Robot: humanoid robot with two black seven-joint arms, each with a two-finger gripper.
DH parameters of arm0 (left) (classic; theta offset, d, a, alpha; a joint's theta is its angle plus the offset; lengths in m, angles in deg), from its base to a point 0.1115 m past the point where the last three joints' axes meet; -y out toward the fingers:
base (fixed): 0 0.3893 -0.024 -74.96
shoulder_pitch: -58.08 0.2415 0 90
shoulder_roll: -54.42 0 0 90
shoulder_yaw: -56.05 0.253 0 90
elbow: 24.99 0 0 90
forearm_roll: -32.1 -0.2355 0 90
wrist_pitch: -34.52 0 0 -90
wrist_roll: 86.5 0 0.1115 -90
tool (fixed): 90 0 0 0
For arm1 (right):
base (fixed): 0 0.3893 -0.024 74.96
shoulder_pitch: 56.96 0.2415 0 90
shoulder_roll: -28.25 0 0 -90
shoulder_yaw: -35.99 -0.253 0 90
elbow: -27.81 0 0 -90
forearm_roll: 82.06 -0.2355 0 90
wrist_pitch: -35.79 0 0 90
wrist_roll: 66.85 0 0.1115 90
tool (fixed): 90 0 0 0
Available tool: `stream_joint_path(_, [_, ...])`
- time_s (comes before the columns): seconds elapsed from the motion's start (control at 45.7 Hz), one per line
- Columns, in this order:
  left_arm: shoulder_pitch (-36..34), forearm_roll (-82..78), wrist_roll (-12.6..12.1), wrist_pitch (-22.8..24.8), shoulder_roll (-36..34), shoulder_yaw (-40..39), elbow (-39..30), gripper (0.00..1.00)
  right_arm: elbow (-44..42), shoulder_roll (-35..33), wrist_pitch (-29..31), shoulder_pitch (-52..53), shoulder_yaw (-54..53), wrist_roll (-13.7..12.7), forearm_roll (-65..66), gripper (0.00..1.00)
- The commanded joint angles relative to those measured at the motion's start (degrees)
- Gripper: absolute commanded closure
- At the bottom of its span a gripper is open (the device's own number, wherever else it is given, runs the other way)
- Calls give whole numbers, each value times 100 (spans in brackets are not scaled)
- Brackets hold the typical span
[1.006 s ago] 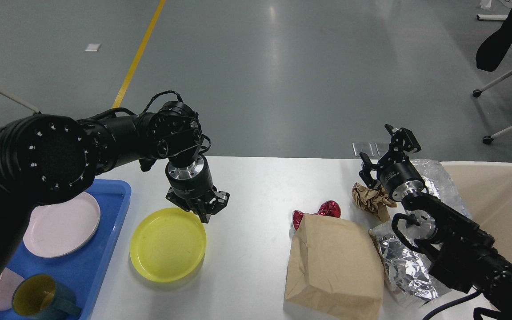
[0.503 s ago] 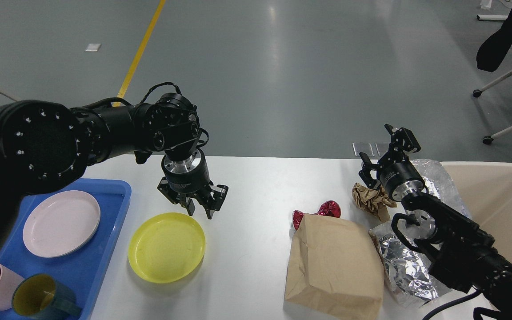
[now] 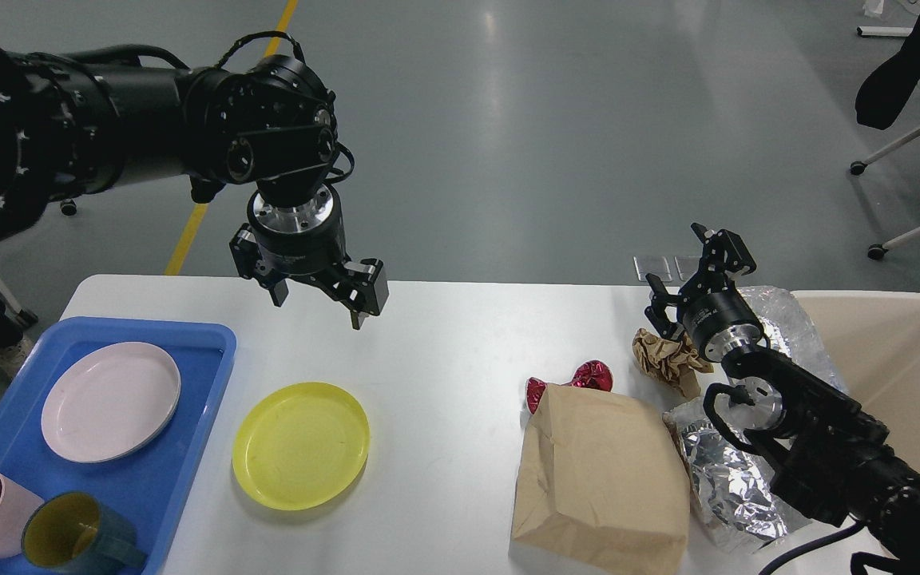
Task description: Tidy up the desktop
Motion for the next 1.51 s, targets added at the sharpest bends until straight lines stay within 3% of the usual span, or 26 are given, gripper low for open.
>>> stream_joint_path(0.0, [-230,-14,-8,0,-183,186,-24,5,-1,0,0,2,-1,0,-3,0])
stream_joint_path(0.394, [-257,-23,-17,0,-377,467,20,4,8,0,0,2,-1,0,6,0])
stream_joint_path(0.875, [1447,21,10,0,-60,133,195,4,-1,0,0,2,-1,0,-3,0])
stream_joint_path(1.268, [2775,4,19,-2686,124,-209,714,4,-1,0,0,2,-1,0,6,0])
stream_joint_path(1.378, [3038,-5,19,-3117,186,-332,837,4,-1,0,0,2,7,0,6,0])
stream_joint_path(1.487, [3258,4,19,-3232,335,-438,925,4,-1,0,0,2,7,0,-3,0])
